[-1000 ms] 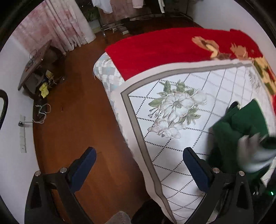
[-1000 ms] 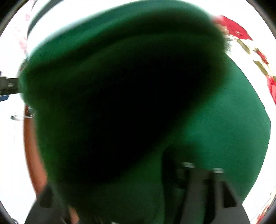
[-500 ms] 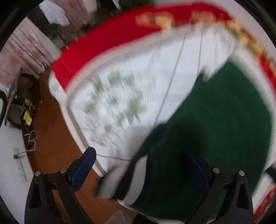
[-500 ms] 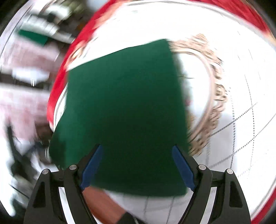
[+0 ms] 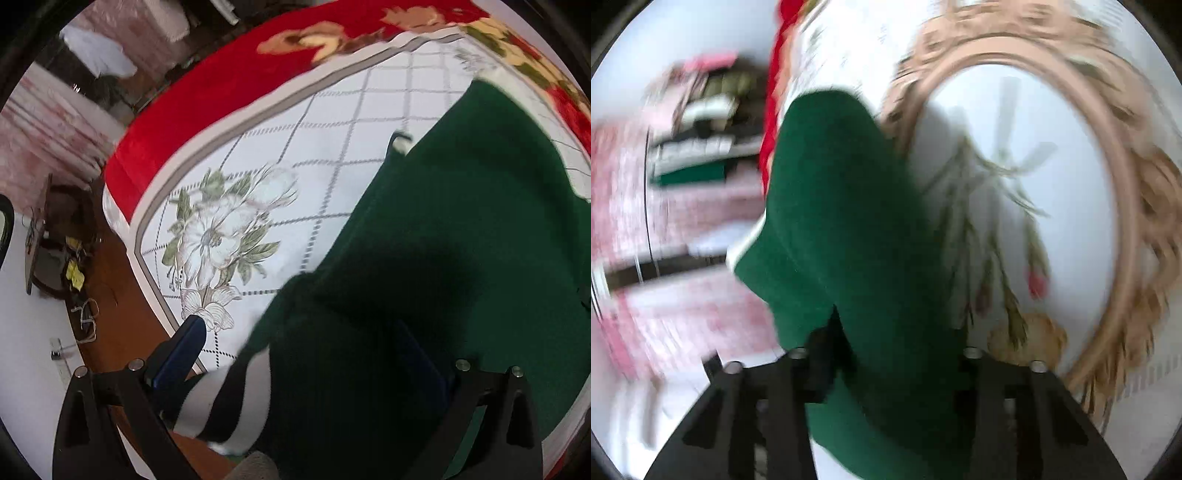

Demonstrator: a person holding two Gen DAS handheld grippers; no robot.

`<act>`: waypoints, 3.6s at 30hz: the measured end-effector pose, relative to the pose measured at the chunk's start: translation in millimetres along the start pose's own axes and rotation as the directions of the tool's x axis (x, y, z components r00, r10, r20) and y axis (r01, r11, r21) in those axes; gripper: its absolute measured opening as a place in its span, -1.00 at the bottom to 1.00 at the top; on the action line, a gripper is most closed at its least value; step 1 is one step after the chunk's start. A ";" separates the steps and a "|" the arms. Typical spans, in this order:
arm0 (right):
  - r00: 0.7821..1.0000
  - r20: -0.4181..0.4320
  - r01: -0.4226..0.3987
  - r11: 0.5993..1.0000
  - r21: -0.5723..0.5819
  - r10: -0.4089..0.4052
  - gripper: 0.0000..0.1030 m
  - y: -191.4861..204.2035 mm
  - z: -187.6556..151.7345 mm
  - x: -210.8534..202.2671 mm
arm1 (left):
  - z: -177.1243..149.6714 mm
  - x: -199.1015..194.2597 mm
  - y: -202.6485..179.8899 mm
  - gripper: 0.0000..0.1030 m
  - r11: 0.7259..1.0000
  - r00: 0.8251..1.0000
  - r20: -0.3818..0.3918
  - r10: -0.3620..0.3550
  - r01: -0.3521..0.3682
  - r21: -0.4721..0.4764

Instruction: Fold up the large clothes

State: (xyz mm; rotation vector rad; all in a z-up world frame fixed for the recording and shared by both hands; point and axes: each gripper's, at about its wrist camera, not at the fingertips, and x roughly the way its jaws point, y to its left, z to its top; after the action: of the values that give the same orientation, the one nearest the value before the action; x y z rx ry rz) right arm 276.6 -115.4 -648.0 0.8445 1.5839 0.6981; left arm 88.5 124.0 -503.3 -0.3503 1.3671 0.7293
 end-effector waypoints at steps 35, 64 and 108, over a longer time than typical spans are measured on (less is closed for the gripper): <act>0.880 0.239 0.420 0.907 0.007 -0.409 0.29 -4.4 72.2 -265.9 | 42.2 -64.2 -206.2 1.00 0.905 0.975 0.047 -0.219 0.185 0.383; 0.856 0.347 0.243 0.890 0.385 -0.383 0.48 -72.0 32.3 -269.3 | 96.7 -27.7 -324.3 -0.85 0.673 0.880 -0.139 -0.455 0.442 0.593; 0.881 0.109 0.401 0.849 0.343 -0.460 0.66 -42.0 -27.5 -216.6 | 51.7 -2.7 -80.1 0.81 0.898 0.888 -0.322 -0.328 0.399 0.185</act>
State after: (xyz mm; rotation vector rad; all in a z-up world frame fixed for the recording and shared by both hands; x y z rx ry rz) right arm 262.6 -317.7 -556.8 0.7131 1.6558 0.0379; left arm 179.7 96.5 -505.1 -0.5127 1.5842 0.1917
